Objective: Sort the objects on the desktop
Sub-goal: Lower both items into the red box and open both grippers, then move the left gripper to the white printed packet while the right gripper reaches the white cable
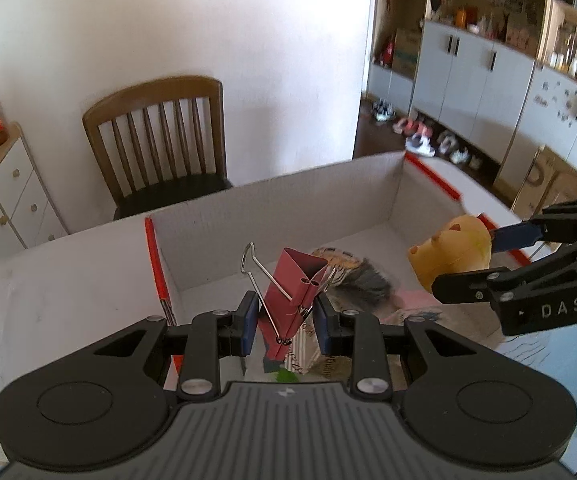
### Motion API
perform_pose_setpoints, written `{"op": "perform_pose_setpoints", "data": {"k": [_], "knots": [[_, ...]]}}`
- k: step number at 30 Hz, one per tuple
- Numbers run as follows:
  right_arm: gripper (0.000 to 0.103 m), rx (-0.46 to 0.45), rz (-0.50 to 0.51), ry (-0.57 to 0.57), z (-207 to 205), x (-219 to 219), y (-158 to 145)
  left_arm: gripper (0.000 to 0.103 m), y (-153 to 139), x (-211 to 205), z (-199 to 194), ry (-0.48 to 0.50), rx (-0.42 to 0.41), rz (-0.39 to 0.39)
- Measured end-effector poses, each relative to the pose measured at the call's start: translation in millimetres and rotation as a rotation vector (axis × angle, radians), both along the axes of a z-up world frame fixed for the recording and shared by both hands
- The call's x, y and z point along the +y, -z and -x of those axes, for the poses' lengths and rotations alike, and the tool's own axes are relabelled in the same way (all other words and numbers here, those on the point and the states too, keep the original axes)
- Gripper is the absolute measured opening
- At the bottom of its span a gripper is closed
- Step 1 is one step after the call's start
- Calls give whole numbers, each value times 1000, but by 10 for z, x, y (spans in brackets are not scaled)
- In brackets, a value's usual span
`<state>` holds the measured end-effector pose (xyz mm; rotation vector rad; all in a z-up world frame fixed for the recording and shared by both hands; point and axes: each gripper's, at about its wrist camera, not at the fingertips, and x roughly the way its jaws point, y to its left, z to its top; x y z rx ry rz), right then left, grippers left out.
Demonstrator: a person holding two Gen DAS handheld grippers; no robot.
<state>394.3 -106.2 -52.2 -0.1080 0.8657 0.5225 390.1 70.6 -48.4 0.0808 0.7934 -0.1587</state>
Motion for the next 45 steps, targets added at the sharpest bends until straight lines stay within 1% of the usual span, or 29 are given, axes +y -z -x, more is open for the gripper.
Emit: {"op": "perform_pose_setpoints", "data": {"k": [4, 12, 17, 21, 22, 23, 24, 25, 26, 28, 33, 42, 45], "knots": [[70, 18, 28, -4, -60, 89, 104, 28, 98, -12, -139, 2, 34, -33], [71, 36, 74, -17, -114, 148, 249, 28, 262, -8, -293, 0, 95, -46], [73, 29, 96, -35, -89, 166, 283, 28, 317, -8, -341, 0, 124, -45], [76, 14, 108, -46, -65, 202, 263, 28, 305, -6, -365, -2, 124, -50], [77, 9, 107, -46, -56, 204, 251, 30, 294, -8, -364, -5, 120, -56], [78, 3, 105, -47, -46, 196, 236, 38, 279, -8, -356, -12, 112, -62], [78, -1, 102, -50, -31, 188, 218, 47, 264, -3, -356, -15, 107, -61], [78, -5, 99, -54, -16, 181, 201, 64, 240, 6, -345, -19, 99, -54], [78, -8, 96, -56, 1, 171, 178, 68, 213, 16, -329, -20, 89, -44], [78, -12, 86, -59, 26, 148, 133, 68, 153, 36, -303, -19, 73, -26], [79, -20, 44, -74, 106, 46, -9, 68, 8, 38, -183, -7, 41, -8], [79, -34, 1, -80, 311, -74, -225, 68, -200, -39, 173, 25, -7, 9], [80, -36, -5, -72, 376, -123, -267, 68, -272, -41, 289, 23, -24, 26]]}}
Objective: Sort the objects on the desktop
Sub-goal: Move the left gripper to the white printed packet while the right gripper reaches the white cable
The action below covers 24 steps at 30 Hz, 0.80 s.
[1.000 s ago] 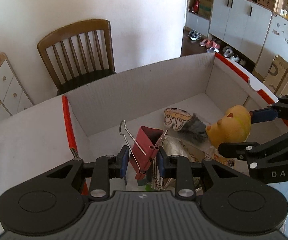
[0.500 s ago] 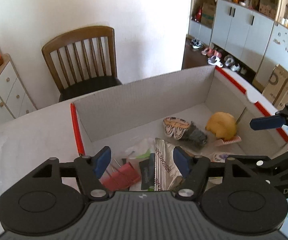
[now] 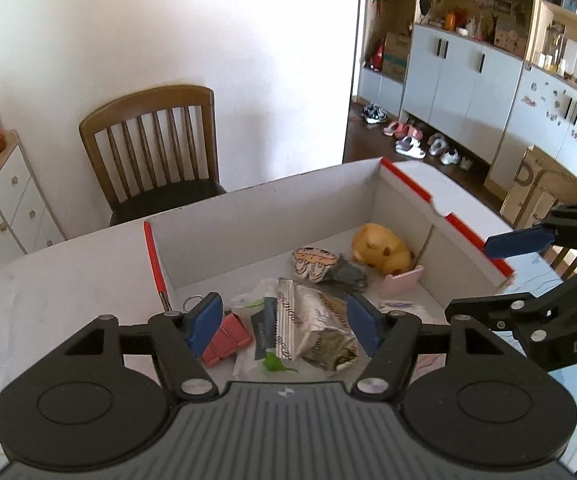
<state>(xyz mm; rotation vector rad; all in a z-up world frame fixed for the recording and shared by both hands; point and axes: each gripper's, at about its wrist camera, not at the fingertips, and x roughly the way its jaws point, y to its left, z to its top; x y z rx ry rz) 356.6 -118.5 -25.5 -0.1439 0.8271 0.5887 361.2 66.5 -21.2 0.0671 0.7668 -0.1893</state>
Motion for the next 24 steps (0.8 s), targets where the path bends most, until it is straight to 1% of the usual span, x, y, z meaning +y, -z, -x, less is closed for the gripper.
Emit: {"op": "perform_pose_setpoints", "data": {"k": [5, 7, 8, 18, 23, 24], "knots": [[81, -9, -4, 10, 127, -84, -68, 68, -109, 4, 199, -1, -13, 36], [85, -17, -9, 11, 178, -111, -100, 68, -144, -11, 286, 3, -23, 45], [85, -20, -12, 11, 206, -122, -118, 68, -161, -20, 327, 7, -25, 52], [89, -40, -29, -30, 520, -224, -294, 68, -246, -69, 745, 35, -35, 105], [90, -48, -35, -22, 666, -364, -316, 78, -252, -110, 953, 46, -48, 107], [90, -48, -36, -18, 693, -400, -308, 79, -244, -115, 993, 48, -47, 109]]}}
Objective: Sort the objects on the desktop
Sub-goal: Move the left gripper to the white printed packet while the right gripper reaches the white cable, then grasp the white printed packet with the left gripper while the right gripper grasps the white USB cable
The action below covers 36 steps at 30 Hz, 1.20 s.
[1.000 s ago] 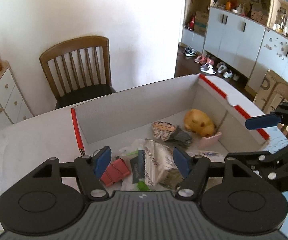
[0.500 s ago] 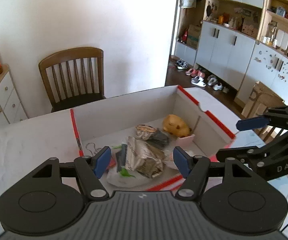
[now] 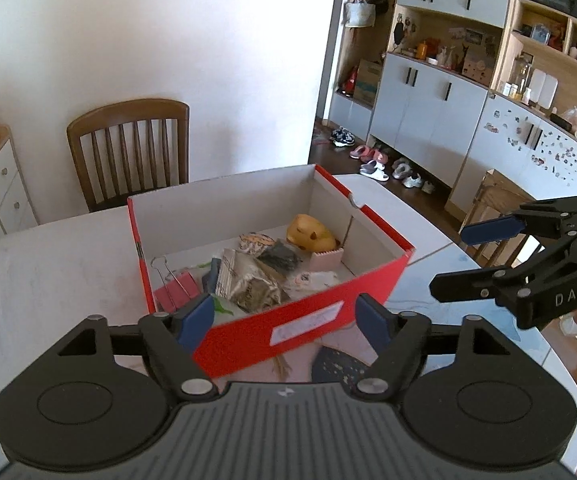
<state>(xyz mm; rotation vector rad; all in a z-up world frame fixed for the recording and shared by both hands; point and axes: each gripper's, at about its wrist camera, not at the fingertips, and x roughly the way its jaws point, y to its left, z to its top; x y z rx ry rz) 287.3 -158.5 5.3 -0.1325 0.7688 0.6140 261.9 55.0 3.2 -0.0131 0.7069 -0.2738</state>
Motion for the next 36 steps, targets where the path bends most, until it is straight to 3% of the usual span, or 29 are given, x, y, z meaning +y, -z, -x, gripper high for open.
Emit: {"op": "perform_pose_setpoints", "data": {"k": [6, 8, 26, 32, 36], "knots": [[91, 24, 5, 42, 173, -223, 152, 91, 137, -48, 244, 16, 23, 16], [91, 41, 13, 56, 224, -279, 247, 101, 211, -77, 338, 25, 28, 12], [91, 151, 67, 148, 530, -373, 931, 102, 883, -266, 890, 323, 54, -67], [89, 191, 80, 167, 553, -326, 1085, 102, 994, -322, 992, 488, 44, -71], [86, 220, 80, 172, 555, -292, 1156, 102, 1077, -396, 1033, 602, 39, -121]]}}
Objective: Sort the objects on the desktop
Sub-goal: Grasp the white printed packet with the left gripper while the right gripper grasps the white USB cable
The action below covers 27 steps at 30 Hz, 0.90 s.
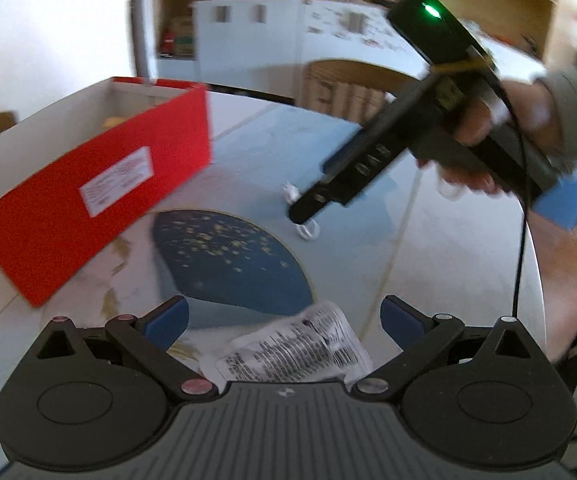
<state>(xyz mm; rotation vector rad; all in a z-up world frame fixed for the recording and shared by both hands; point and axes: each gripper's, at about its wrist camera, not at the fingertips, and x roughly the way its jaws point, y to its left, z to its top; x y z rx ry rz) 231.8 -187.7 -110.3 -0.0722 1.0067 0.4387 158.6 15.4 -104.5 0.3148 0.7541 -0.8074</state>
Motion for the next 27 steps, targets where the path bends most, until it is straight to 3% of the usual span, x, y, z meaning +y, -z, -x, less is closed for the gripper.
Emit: {"op": "perform_pose_setpoints", "data": {"k": [5, 16, 23, 27], "knots": [[85, 25, 0, 8, 5, 42, 66, 102, 155, -31, -1, 107, 23, -70], [81, 64, 18, 18, -19, 130, 181, 102, 413, -66, -100, 170, -10, -206], [76, 75, 46, 38, -92, 146, 270, 100, 482, -199, -82, 154, -7, -211], [69, 62, 51, 41, -139, 169, 274, 91, 473, -248, -106, 95, 33, -181]]}}
